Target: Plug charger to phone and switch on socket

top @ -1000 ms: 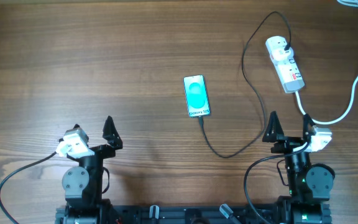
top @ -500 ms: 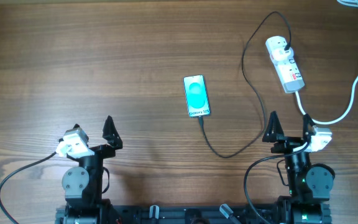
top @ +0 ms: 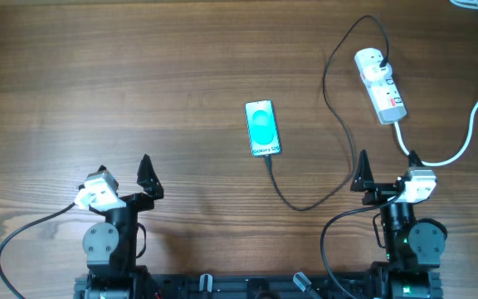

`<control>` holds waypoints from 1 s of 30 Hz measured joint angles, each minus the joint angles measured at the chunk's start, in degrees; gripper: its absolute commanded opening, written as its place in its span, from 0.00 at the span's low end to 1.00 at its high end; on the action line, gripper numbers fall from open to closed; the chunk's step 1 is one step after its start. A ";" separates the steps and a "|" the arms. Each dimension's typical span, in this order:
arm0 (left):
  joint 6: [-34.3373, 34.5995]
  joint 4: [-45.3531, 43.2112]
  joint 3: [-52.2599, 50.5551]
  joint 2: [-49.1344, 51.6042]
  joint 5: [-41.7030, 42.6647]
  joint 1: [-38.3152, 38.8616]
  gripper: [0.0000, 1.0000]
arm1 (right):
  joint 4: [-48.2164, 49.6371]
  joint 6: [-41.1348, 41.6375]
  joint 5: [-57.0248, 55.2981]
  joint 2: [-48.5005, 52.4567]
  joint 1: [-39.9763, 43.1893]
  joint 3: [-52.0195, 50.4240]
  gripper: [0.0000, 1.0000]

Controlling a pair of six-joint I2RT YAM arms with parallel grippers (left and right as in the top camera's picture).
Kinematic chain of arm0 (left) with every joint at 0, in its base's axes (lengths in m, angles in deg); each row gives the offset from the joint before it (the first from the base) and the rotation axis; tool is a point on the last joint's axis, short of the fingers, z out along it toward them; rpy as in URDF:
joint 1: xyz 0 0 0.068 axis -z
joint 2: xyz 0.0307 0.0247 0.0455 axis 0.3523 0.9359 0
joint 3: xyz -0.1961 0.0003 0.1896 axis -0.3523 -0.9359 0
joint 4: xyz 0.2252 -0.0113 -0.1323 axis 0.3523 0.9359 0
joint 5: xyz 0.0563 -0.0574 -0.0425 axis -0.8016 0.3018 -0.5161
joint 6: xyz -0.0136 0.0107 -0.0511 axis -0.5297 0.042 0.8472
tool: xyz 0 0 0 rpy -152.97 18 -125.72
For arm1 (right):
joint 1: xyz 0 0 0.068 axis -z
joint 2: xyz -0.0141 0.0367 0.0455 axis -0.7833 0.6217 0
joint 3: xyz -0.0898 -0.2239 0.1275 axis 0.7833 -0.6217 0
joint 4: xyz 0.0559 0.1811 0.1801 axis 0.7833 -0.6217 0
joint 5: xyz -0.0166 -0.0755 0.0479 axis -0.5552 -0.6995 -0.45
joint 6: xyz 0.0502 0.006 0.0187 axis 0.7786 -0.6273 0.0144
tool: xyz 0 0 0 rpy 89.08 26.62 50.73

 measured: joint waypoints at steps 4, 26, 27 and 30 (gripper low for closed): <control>0.00 0.00 0.00 0.00 0.00 0.00 1.00 | 0.00 -0.63 0.00 0.00 0.00 0.00 1.00; 0.00 0.00 0.00 0.00 0.00 0.00 1.00 | 0.00 -1.01 0.00 0.00 0.00 0.00 1.00; 0.00 0.00 0.00 0.00 0.00 0.00 1.00 | 0.00 -1.01 0.02 0.00 0.00 0.00 1.00; 0.00 0.00 0.00 0.00 0.00 0.00 1.00 | 0.00 -1.01 0.00 0.00 0.00 0.00 1.00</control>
